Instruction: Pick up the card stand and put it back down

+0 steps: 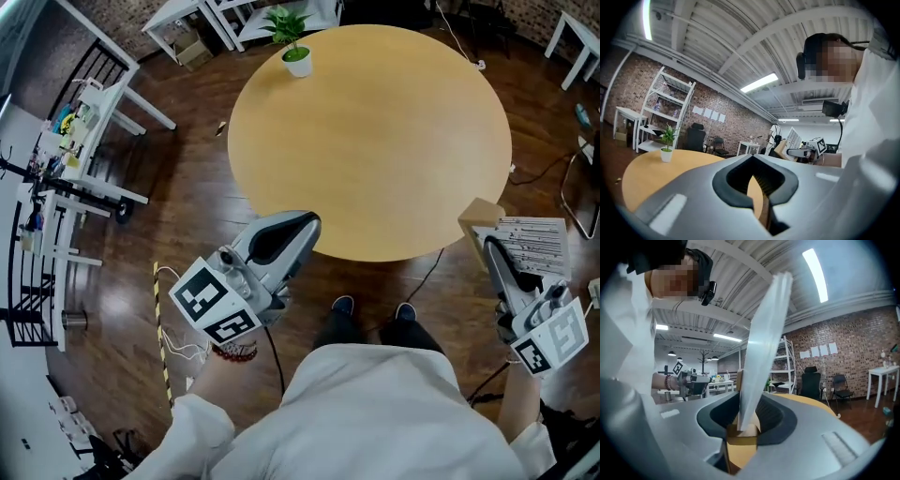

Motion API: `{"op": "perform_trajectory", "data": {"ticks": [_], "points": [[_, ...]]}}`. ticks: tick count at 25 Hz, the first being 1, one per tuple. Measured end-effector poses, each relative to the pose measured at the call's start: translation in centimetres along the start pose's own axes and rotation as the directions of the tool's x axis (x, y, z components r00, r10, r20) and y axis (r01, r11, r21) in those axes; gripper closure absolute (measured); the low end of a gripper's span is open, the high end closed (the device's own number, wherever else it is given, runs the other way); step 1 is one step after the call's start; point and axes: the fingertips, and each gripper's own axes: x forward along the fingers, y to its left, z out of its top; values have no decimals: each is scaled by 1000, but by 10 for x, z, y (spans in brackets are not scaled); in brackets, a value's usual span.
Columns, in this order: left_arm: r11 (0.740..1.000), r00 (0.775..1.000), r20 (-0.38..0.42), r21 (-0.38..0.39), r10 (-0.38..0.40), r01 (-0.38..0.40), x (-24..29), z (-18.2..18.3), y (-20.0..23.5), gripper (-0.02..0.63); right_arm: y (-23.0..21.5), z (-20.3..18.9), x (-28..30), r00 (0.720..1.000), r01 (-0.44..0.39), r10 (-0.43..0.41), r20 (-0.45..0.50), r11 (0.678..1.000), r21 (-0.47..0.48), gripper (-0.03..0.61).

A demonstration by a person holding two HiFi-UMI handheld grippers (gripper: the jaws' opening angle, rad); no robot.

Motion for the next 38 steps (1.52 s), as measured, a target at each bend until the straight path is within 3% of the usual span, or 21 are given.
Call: {"op": "perform_trajectory", "data": {"ticks": [5, 8, 13, 17, 24, 27, 33, 38], "points": [[999, 997, 69, -37, 25, -22, 32, 5, -30, 620, -37, 8, -19, 998, -50, 46, -48, 996, -70, 462], [996, 993, 102, -82, 54, -46, 27, -4, -38, 620, -32, -2, -22, 996, -57, 51, -70, 995, -87, 462], [993, 995, 66, -92, 78, -72, 10, -21, -37, 620, -14, -21, -16, 996, -41, 38, -74, 999, -29, 462], [988, 993, 97, -144, 67, -53, -17, -16, -23, 620, 1, -29, 4, 997, 1, 1, -75, 1000, 18, 462], [999, 999, 5, -23, 32, -31, -66, -22, 19, 620, 44, -32, 72, 997, 15, -14, -70, 1000, 20, 463], [999, 999, -20, -10, 34, -34, -71, -26, 36, 620, 56, -38, 97, 996, 5, -2, -87, 1000, 25, 463], [999, 999, -30, -34, -19, 18, -36, -40, 59, 620, 29, -63, 135, 987, -12, 20, -160, 999, 51, 463], [995, 998, 4, -77, -65, 65, 12, -47, 82, 621, 3, -76, 177, 982, -76, 85, -170, 995, 60, 463]]}}
